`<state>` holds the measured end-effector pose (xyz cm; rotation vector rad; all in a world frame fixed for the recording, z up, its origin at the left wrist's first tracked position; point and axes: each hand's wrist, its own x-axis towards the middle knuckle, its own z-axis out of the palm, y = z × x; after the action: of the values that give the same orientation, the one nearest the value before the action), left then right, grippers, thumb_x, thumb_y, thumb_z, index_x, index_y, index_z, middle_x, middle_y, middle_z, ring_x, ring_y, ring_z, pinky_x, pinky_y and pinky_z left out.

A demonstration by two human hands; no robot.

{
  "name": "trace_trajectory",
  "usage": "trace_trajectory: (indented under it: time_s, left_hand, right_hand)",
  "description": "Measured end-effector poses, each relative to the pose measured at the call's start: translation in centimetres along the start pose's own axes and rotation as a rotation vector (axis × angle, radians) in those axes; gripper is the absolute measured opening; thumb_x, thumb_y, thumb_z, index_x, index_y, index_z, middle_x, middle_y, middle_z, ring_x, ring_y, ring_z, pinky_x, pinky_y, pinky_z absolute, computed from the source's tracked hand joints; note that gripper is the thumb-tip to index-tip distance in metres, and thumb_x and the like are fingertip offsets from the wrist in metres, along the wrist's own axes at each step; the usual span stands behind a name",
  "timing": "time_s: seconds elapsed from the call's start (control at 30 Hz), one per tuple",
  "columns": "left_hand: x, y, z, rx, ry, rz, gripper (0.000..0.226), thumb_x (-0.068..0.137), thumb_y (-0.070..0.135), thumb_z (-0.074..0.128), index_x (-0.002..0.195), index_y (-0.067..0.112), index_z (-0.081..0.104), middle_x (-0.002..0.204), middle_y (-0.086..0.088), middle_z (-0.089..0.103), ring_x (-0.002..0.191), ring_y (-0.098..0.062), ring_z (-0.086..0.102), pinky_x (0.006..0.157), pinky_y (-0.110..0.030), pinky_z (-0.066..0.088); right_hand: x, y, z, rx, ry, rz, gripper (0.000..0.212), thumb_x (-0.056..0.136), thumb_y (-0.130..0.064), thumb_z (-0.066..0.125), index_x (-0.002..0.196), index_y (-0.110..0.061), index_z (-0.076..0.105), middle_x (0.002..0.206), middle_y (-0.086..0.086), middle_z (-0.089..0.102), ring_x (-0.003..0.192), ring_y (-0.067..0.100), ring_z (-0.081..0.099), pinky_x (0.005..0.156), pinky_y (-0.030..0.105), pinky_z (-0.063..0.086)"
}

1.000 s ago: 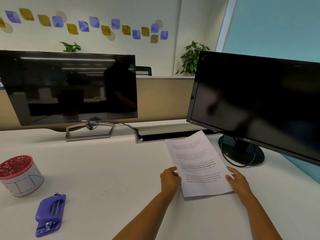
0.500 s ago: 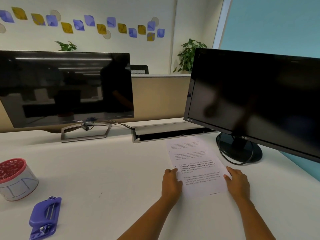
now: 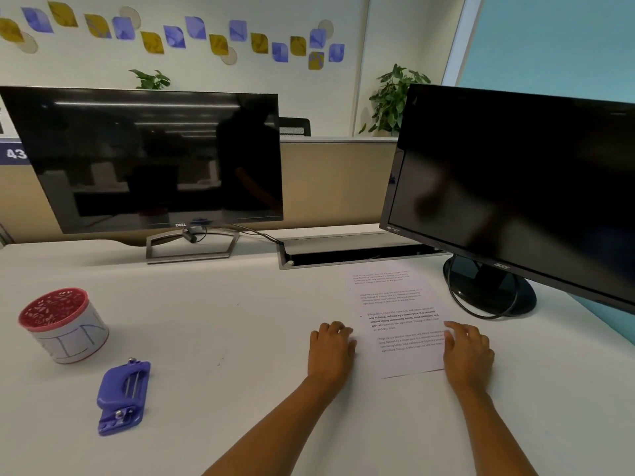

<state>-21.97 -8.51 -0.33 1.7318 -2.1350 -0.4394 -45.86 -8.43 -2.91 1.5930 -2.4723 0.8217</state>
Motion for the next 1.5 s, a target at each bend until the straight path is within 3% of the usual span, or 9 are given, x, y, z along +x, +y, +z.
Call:
trace_trajectory:
  time_s: [0.17, 0.4, 0.5, 0.77, 1.1, 1.5]
  left_hand:
    - [-2.0, -3.9, -2.6, -0.031, 0.145, -0.076, 0.034, 0.096, 0.026, 0.041, 0.126, 0.019, 0.056, 0.133, 0.001, 0.056, 0.122, -0.017, 0.048, 0.1, -0.026, 0.032]
    - [-6.4, -10.6, -5.8, -0.089, 0.281, -0.283, 0.023, 0.091, 0.022, 0.051, 0.109, 0.017, 0.065, 0.109, -0.002, 0.068, 0.103, -0.02, 0.058, 0.088, -0.028, 0.038]
    - [-8.0, -13.0, -7.0, -0.143, 0.309, -0.356, 0.021, 0.089, 0.019, 0.055, 0.107, 0.013, 0.066, 0.106, -0.005, 0.069, 0.098, -0.021, 0.059, 0.086, -0.028, 0.042]
    - [-9.6, -16.6, -8.6, -0.312, 0.334, -0.499, 0.024, 0.087, 0.016, 0.06, 0.107, 0.004, 0.066, 0.105, -0.013, 0.066, 0.096, -0.026, 0.061, 0.078, -0.026, 0.042]
    - [-8.5, -17.1, -8.7, -0.348, 0.272, -0.445, 0.019, 0.084, 0.018, 0.063, 0.095, 0.004, 0.069, 0.099, -0.012, 0.064, 0.079, -0.015, 0.052, 0.071, -0.022, 0.037]
    - [-7.3, -17.9, -8.9, -0.227, 0.141, -0.363, 0.02, 0.088, 0.014, 0.054, 0.097, 0.002, 0.067, 0.102, -0.015, 0.064, 0.09, -0.026, 0.061, 0.077, -0.029, 0.047]
  right_hand:
    - [-2.2, -4.7, 0.1, 0.211, -0.025, -0.038, 0.024, 0.092, -0.014, 0.054, 0.112, -0.006, 0.064, 0.117, 0.017, 0.063, 0.106, 0.033, 0.057, 0.087, 0.043, 0.049]
    - [-6.7, -12.2, 1.3, 0.477, -0.152, -0.16, 0.018, 0.092, -0.015, 0.054, 0.105, -0.009, 0.065, 0.107, 0.01, 0.064, 0.101, 0.024, 0.058, 0.084, 0.033, 0.052]
    - [-8.7, -15.0, 1.8, 0.515, -0.224, -0.209, 0.019, 0.093, -0.016, 0.053, 0.107, -0.011, 0.064, 0.108, 0.006, 0.064, 0.1, 0.018, 0.058, 0.081, 0.026, 0.05]
    - [-12.8, -20.1, 2.6, 0.562, -0.342, -0.264, 0.019, 0.094, -0.016, 0.051, 0.106, -0.012, 0.064, 0.108, 0.003, 0.063, 0.101, 0.017, 0.058, 0.084, 0.028, 0.051]
    - [-15.0, -23.5, 3.5, 0.526, -0.518, -0.337, 0.021, 0.093, -0.013, 0.05, 0.109, -0.01, 0.063, 0.112, 0.004, 0.062, 0.103, 0.017, 0.058, 0.088, 0.022, 0.047]
    - [-14.6, -28.3, 4.2, 0.366, -0.615, -0.511, 0.021, 0.09, -0.011, 0.055, 0.108, -0.01, 0.066, 0.109, 0.009, 0.064, 0.104, 0.021, 0.057, 0.087, 0.024, 0.045]
